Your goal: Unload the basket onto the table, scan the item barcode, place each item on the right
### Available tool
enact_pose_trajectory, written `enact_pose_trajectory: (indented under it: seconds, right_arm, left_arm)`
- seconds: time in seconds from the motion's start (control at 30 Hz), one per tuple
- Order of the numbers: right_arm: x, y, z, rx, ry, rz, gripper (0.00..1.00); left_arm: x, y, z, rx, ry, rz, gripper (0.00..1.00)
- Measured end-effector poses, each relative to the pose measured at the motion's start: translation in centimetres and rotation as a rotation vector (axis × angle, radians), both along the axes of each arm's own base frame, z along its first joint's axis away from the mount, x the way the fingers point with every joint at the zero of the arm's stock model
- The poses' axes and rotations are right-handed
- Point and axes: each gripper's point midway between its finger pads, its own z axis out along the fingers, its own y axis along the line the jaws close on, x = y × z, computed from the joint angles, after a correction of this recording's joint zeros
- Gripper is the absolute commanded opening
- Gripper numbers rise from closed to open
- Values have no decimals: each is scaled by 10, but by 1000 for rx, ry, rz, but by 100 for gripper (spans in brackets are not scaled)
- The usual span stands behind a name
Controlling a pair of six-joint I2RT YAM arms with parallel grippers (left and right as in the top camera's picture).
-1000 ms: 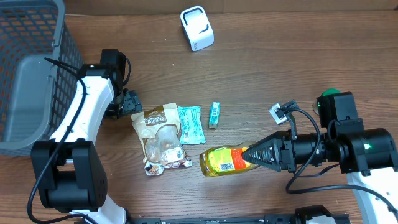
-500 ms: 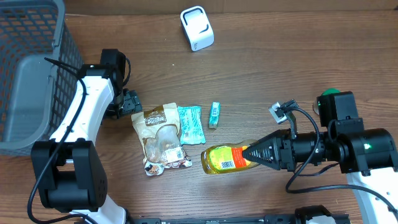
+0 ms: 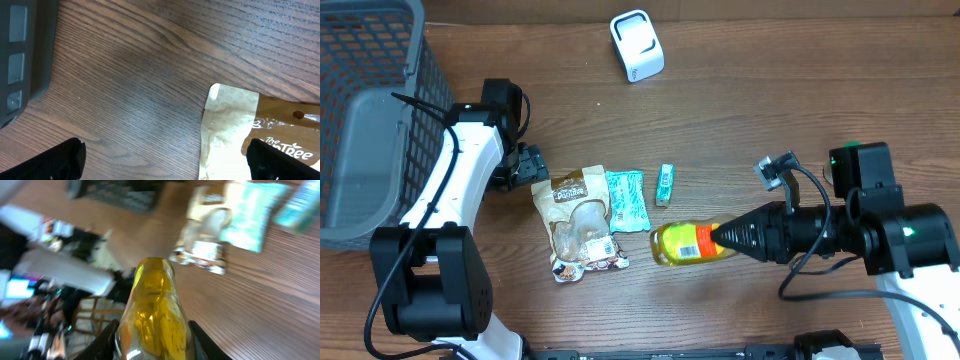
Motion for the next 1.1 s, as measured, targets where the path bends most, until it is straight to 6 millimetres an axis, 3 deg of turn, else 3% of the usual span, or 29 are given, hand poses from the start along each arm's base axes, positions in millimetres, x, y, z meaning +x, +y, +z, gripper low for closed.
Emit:
enact_pose_trajectory:
  seconds: [0.27, 0.7, 1.1]
  right_arm:
    - [25, -13, -34, -140, 109, -100, 4]
    - [57, -17, -68, -210, 178, -133, 4]
    - [93, -58, -91, -445, 145, -387, 4]
  left_arm:
    - [0, 0, 0, 0, 0, 0, 100]
    - [0, 0, 0, 0, 0, 0, 100]
    - [0, 0, 0, 0, 0, 0, 100]
